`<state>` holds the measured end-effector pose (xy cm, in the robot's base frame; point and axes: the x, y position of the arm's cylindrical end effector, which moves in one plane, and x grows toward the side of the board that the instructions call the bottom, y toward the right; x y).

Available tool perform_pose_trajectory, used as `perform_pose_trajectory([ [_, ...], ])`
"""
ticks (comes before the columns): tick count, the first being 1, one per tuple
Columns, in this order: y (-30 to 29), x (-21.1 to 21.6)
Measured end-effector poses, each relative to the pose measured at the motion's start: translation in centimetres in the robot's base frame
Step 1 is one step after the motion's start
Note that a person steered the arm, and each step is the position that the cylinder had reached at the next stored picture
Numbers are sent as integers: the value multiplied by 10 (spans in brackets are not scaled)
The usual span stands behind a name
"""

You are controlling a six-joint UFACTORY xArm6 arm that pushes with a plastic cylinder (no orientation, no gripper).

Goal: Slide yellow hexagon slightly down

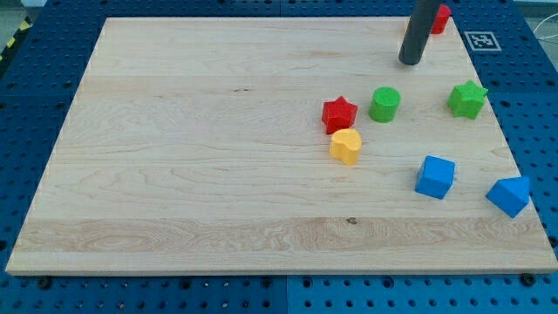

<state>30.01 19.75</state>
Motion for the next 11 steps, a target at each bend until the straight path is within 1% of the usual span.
perform_pose_trajectory([
  [2, -5, 0],
  [5, -5, -11],
  [8, -8, -63],
  [10, -8, -74],
  [11, -8, -90],
])
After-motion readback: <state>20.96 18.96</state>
